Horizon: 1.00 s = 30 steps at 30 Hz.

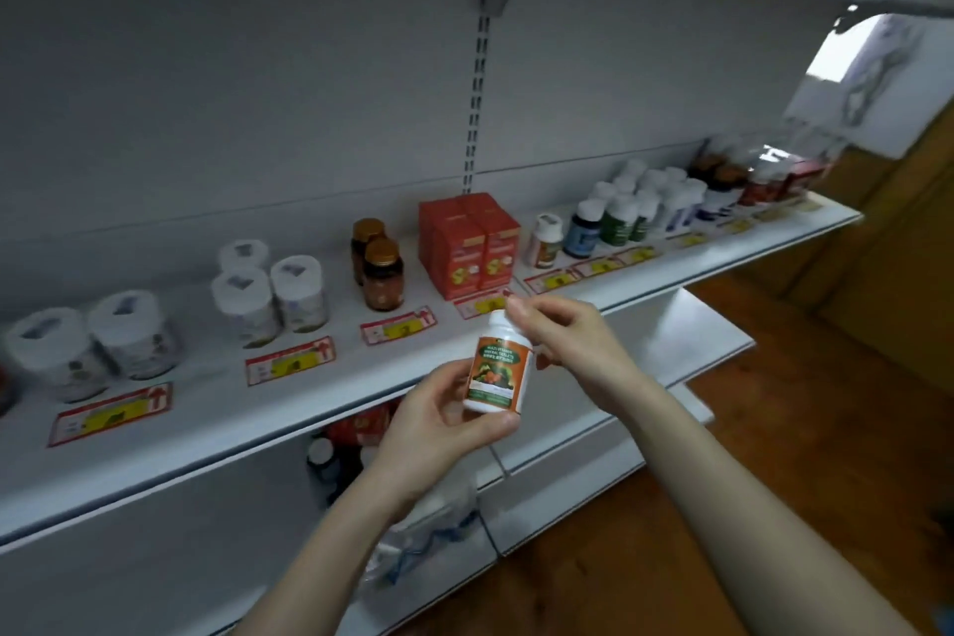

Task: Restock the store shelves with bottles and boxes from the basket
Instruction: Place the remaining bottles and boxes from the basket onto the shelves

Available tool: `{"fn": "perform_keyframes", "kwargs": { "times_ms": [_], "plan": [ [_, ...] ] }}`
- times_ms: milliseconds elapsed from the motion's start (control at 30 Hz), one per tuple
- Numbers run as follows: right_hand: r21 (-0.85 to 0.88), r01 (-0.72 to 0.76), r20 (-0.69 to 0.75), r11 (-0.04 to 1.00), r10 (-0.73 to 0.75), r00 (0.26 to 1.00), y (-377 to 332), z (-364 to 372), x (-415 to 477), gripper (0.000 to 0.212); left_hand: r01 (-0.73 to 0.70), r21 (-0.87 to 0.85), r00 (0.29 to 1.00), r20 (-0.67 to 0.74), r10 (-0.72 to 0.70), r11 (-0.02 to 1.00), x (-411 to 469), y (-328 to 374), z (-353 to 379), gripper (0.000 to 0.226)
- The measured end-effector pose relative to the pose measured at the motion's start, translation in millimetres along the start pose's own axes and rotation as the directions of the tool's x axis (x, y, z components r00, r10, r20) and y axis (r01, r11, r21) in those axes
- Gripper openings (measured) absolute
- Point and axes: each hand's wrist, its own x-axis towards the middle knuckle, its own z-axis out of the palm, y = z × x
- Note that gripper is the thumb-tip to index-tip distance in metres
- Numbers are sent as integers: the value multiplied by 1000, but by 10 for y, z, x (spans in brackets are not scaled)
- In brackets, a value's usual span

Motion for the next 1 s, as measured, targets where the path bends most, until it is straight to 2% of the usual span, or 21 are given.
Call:
{"fn": "perform_keyframes", "kwargs": {
  "times_ms": [267,400,533,667,733,800,933,1000],
  "plan": [
    [-77,-65,-45,995,61,997,234,-1291,-62,18,-32,65,999,40,29,997,501,-80,1197,56],
    [-125,-79,-37,989,75,997,313,-1640,3,24,-92,232,996,24,88,968,708,-146,1532,56],
    [-167,-42,-63,985,31,997,366,-1814,195,18,-180,404,981,14,191,897,957,-191,1670,62],
    [-252,30,-120,967,-62,991,371,-1927,563,17,-256,651,947,22,320,715,1361,-336,1591,67],
    [-263,75,-143,962,-116,983,347,-1952,776,18,-241,784,938,36,346,572,1597,-461,1513,65],
    [-260,134,-139,956,-175,975,323,-1945,990,17,-225,896,926,74,371,382,1832,-594,1430,61],
    [-288,238,-143,928,-287,947,260,-1903,1415,20,-210,959,915,123,385,192,2148,-783,1308,58],
    [-280,276,-164,919,-329,930,228,-1863,1640,22,-211,966,920,145,364,150,2192,-858,1287,55]
  ]
}}
